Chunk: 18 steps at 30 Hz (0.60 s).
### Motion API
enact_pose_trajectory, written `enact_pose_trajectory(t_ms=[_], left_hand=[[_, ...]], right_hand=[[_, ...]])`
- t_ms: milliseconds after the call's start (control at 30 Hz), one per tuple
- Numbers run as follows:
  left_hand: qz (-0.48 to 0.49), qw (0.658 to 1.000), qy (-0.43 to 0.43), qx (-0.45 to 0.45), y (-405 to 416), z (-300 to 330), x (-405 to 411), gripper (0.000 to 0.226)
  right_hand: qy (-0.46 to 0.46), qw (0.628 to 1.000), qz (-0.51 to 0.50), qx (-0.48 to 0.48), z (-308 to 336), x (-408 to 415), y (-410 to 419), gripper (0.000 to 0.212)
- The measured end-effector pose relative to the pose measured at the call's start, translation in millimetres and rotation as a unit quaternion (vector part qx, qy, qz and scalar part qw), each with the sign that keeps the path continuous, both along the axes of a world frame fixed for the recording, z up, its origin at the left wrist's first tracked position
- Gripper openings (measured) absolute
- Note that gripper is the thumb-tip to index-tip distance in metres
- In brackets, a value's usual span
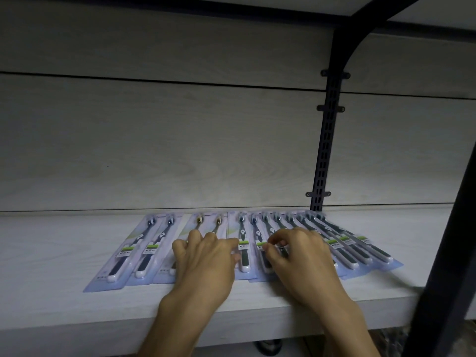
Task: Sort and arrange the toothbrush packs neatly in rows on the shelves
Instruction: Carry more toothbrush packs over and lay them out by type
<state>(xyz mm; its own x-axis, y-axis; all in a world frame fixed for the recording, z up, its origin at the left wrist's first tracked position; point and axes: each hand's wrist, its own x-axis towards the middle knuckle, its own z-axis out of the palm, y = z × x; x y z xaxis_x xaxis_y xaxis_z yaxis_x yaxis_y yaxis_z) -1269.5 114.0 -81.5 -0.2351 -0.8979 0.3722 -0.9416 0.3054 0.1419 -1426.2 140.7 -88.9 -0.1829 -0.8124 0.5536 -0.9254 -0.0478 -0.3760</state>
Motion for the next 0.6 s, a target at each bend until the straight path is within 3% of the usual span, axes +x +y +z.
enact_pose_trajectory(t_ms=[233,600], left_hand=[[0.012,0.999,0.029,0.008,-1,0,0,0.032],[0.038,0.992,0.075,-0.092,22,3,0,0.038]], right_hand=[[-0.003,1.0,0.014,0.013,4,-2,4,0.027],[0.054,0.997,0.045,-0.013,19,3,11,0.029]])
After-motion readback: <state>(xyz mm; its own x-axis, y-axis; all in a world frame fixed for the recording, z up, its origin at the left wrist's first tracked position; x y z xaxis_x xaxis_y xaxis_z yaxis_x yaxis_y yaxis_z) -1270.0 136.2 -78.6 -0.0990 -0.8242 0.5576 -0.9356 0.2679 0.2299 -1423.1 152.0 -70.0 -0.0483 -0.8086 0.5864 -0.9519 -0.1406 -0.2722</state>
